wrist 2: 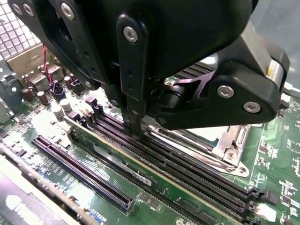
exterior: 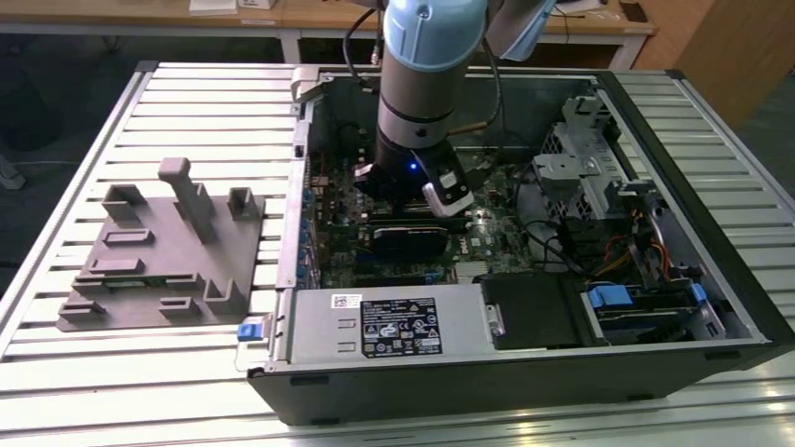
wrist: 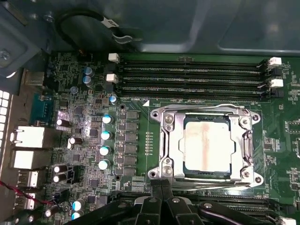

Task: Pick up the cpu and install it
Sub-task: 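Install the second cpu locking lever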

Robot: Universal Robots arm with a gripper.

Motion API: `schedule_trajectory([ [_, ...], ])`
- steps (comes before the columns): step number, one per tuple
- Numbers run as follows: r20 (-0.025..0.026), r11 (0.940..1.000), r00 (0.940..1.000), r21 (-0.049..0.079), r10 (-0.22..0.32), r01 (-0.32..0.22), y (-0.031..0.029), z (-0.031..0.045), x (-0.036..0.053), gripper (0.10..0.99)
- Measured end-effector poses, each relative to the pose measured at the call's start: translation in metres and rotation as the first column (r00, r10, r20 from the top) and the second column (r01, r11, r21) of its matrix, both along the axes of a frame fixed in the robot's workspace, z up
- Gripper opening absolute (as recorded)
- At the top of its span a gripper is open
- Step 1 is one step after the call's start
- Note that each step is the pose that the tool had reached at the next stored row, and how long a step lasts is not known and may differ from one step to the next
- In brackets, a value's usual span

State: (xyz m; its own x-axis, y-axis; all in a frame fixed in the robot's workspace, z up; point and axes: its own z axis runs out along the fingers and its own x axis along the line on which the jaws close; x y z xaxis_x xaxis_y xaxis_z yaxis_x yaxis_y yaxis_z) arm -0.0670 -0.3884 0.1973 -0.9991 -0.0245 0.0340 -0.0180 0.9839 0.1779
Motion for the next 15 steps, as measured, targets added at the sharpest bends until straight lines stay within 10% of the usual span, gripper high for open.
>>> schedule_trajectory([
  [15,0.0003,0.9995,1.0000,0.030,0.000,0.000,0.0005,-0.0037,-0.0033,0.106],
])
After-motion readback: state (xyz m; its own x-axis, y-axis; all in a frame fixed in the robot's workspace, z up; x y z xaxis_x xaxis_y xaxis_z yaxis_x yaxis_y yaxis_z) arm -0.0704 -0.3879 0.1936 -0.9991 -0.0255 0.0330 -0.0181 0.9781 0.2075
